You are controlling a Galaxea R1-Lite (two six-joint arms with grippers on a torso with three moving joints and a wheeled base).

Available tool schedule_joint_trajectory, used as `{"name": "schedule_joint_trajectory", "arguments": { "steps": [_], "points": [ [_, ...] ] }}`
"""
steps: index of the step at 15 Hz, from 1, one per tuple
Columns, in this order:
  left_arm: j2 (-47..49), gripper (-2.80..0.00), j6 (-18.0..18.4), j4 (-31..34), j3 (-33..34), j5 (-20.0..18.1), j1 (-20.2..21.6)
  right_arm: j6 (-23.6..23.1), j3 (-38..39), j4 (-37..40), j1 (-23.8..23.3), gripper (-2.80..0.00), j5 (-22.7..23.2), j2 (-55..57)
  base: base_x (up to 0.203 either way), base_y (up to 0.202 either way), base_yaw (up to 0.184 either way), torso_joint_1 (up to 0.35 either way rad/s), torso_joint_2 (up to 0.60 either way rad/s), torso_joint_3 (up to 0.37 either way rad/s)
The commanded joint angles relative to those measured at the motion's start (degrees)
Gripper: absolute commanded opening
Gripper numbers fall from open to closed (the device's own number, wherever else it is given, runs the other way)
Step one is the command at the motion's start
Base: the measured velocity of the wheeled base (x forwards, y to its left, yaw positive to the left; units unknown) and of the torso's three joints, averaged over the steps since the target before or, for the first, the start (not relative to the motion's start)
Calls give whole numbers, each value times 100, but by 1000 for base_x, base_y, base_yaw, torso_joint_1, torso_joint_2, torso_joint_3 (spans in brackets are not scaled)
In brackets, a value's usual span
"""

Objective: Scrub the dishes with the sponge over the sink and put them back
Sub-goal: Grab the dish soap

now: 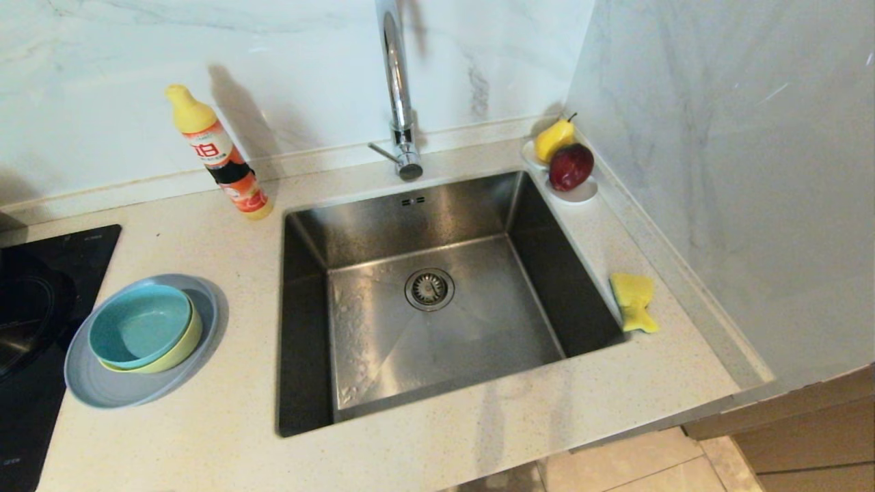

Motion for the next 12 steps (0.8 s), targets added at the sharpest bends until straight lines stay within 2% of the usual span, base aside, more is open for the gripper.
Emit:
{"name": "schedule_joint_trajectory", "arguments": {
  "steps": [1, 10, 12],
  "points": [
    [-1, -280, 4, -1, 0, 14, 7, -2, 1, -1, 0, -280, 2, -9, 0, 0, 0, 0, 0, 0],
    [-1, -280, -31, -5, 0, 36, 7, 6, 1, -1, 0, -280, 2, -9, 0, 0, 0, 0, 0, 0],
    [-1, -280, -22, -5, -292, 206, 4, -2, 1, -1, 0, -280, 2, -9, 0, 0, 0, 0, 0, 0]
  ]
}}
